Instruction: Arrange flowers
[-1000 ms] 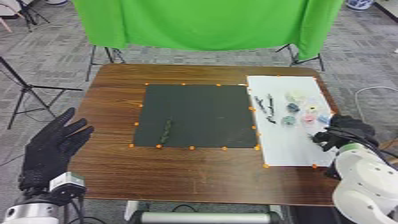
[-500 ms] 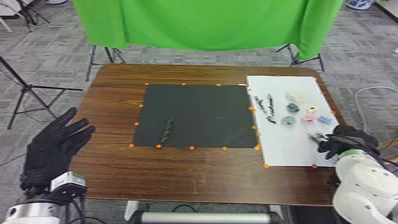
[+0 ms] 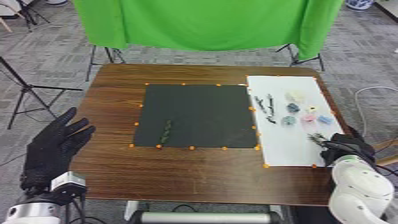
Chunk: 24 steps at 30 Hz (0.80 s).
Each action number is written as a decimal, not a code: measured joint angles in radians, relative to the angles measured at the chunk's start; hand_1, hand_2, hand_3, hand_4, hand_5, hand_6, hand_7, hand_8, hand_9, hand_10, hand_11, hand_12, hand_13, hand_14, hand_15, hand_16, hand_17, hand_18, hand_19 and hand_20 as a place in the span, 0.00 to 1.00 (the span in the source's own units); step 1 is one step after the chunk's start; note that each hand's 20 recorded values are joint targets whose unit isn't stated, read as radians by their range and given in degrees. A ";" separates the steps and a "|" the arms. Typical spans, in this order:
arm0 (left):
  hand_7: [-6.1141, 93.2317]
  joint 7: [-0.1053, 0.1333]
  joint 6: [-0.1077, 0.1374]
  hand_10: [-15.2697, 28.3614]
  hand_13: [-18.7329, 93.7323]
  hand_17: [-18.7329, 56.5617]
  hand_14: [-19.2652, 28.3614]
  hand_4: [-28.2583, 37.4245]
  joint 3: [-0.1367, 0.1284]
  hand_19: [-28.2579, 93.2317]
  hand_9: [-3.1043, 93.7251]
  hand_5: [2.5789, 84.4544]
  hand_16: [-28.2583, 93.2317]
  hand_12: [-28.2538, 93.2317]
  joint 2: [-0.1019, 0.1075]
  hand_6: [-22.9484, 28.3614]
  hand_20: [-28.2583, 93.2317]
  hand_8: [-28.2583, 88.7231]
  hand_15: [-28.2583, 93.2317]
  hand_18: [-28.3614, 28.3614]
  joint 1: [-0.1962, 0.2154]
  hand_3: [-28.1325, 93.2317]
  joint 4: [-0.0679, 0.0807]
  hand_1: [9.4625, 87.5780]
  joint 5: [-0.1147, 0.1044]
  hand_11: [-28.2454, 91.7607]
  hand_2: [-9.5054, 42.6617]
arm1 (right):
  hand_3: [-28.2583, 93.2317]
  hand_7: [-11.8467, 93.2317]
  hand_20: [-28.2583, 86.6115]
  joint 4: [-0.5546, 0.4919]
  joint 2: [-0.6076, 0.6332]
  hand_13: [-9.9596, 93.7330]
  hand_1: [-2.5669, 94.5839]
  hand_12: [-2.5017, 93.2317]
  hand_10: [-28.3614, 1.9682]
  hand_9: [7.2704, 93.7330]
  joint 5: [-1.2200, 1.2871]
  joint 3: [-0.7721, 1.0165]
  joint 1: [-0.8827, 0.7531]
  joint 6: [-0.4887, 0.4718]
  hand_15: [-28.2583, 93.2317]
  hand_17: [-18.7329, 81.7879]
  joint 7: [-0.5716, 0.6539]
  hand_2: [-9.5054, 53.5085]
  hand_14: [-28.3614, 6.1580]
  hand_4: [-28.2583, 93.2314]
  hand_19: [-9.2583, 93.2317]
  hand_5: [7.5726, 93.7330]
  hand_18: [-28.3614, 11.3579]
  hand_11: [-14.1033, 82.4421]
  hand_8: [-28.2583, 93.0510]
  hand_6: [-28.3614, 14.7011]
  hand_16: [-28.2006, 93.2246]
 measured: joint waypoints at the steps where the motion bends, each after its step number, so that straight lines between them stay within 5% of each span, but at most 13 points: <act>1: 0.20 0.000 0.000 0.82 0.41 0.14 0.97 0.14 0.000 0.73 0.41 0.43 0.15 0.31 0.000 0.63 0.18 0.16 0.64 0.93 0.000 0.90 0.000 0.19 0.000 0.46 0.29 | 0.84 0.23 0.64 0.005 0.006 0.79 0.59 0.18 0.25 0.75 -0.008 -0.010 0.006 0.023 0.91 0.59 0.000 0.06 0.48 0.00 1.00 0.88 0.05 0.61 0.29 0.39 0.29; 8: 0.20 0.000 0.000 0.82 0.41 0.14 0.97 0.14 0.000 0.73 0.41 0.43 0.15 0.31 0.000 0.63 0.18 0.16 0.64 0.93 0.000 0.90 0.000 0.19 0.000 0.46 0.29 | 0.87 0.25 0.69 0.030 0.060 0.85 0.59 0.25 0.38 0.88 -0.098 -0.075 0.011 0.211 0.89 0.62 0.000 0.02 0.53 0.00 1.00 0.94 0.04 0.59 0.32 0.49 0.33; 18: 0.20 0.000 0.002 0.81 0.41 0.14 0.97 0.13 -0.001 0.73 0.41 0.43 0.15 0.31 0.000 0.63 0.18 0.16 0.64 0.93 0.002 0.90 -0.001 0.19 -0.001 0.46 0.30 | 0.90 0.28 0.72 -0.013 0.073 0.87 0.57 0.29 0.46 0.92 -0.135 -0.078 0.045 0.237 0.88 0.64 -0.015 0.00 0.55 0.00 1.00 0.95 0.02 0.60 0.33 0.56 0.37; 24: 0.20 0.000 0.004 0.82 0.41 0.14 0.97 0.13 -0.010 0.73 0.41 0.43 0.15 0.31 0.000 0.63 0.18 0.16 0.64 0.93 0.011 0.90 -0.004 0.19 -0.001 0.46 0.30 | 0.90 0.29 0.73 -0.063 0.066 0.87 0.56 0.29 0.46 0.92 -0.127 -0.230 0.225 0.234 0.88 0.64 -0.064 0.00 0.54 0.00 1.00 0.95 0.02 0.60 0.33 0.57 0.37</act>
